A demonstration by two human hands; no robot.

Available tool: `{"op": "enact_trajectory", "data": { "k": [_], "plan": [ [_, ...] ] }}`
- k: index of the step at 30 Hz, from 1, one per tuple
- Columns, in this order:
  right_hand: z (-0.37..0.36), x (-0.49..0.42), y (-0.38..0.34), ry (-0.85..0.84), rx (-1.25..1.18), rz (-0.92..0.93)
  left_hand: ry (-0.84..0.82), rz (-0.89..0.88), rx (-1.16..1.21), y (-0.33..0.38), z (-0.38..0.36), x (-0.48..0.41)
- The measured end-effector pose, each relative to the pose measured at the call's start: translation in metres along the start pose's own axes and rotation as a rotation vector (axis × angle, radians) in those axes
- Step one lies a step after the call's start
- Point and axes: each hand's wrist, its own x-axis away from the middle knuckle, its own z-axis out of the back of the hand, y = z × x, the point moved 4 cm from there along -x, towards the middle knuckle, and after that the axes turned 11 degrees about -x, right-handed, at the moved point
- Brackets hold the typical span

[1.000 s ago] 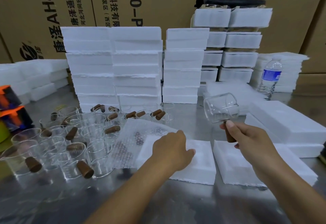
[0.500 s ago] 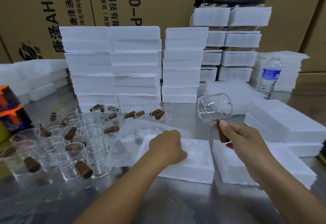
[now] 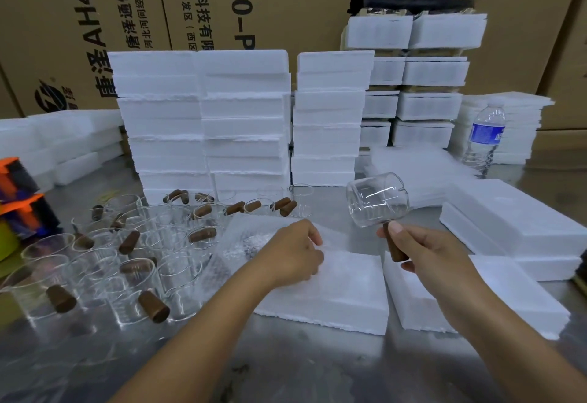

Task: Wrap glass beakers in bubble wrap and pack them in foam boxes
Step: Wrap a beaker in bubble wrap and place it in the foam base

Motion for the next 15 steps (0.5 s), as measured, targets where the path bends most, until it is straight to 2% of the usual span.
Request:
{"op": "enact_trajectory", "data": {
  "k": [9,15],
  "plan": [
    [-0.003,0.008,-0.011,-0.105,-0.05,-0.127,-0.036,-0.065,0.231,0.014,0.016,0.015],
    [0.01,0.01,-0.017,-0.114,0.091,-0.067,0.096,-0.082,0.346,0.016,0.027,0.014]
  ]
}}
